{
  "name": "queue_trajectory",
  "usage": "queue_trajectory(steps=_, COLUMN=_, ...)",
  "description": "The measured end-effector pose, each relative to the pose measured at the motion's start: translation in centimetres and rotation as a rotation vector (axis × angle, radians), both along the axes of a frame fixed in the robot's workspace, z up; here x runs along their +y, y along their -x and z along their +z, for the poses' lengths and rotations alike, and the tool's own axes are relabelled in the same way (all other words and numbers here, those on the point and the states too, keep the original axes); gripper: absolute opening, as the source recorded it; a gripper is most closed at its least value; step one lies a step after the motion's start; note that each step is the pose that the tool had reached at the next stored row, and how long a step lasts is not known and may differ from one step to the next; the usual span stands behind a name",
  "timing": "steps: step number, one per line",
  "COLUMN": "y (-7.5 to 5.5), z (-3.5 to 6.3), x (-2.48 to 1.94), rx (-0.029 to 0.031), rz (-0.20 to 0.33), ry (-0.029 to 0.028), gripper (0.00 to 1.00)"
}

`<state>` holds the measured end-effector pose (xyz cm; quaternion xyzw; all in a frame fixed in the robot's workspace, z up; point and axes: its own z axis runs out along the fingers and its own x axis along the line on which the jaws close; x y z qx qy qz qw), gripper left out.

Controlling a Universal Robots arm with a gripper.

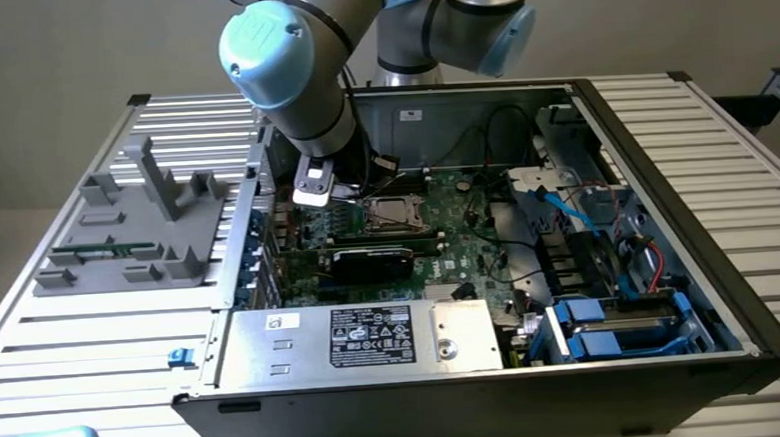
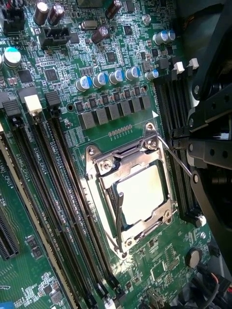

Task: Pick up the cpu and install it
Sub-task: 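Install the first cpu locking lever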

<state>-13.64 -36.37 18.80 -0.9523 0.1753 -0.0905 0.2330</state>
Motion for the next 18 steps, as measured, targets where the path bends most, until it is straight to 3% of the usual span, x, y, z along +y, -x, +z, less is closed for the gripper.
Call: queue_trajectory(steps=18, y=-0.09, z=-0.37, x=0.06, rx=-0.0016, rz=-0.019, ry=0.0003, gripper=0.12)
